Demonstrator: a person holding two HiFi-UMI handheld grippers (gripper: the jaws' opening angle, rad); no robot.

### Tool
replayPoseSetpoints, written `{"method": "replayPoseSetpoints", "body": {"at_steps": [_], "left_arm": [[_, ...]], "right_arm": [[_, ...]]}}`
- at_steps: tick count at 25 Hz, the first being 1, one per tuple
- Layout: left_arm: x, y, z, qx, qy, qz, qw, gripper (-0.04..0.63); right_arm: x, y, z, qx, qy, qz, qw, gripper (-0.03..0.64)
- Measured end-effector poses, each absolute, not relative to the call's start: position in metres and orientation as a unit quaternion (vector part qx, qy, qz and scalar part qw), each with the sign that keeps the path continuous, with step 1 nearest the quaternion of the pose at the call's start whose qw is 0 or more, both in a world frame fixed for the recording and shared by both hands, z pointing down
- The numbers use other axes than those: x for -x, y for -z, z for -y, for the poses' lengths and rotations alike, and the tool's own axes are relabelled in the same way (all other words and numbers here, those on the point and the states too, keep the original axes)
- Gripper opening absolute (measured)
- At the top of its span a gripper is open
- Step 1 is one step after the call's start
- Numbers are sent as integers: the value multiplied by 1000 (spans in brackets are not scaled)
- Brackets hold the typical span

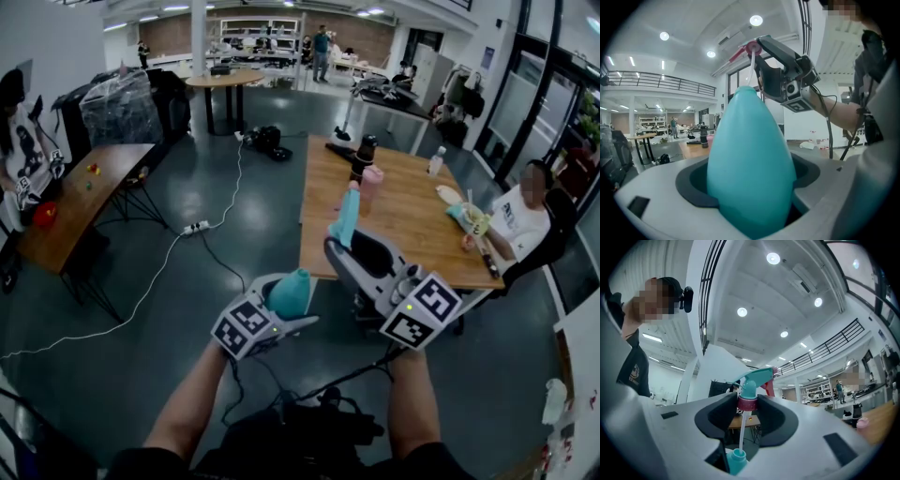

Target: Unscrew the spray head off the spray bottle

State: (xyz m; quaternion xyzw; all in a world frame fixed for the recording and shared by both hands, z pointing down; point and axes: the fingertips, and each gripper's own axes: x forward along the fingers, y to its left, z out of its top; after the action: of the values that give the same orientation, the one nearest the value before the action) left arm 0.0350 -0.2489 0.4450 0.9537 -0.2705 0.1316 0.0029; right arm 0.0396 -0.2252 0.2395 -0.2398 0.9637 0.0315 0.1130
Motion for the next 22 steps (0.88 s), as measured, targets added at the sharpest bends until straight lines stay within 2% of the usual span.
{"method": "replayPoseSetpoints", "body": {"at_steps": [13,22], "left_arm": [[-3,-457,271,-925,-154,347,18,433],[7,-420,282,-915,-101,390,7,433]], "right_arm": [[-56,-234,236,286,-28,-947,141,138],[-68,-269,262,344,-21,-933,105,136]]}}
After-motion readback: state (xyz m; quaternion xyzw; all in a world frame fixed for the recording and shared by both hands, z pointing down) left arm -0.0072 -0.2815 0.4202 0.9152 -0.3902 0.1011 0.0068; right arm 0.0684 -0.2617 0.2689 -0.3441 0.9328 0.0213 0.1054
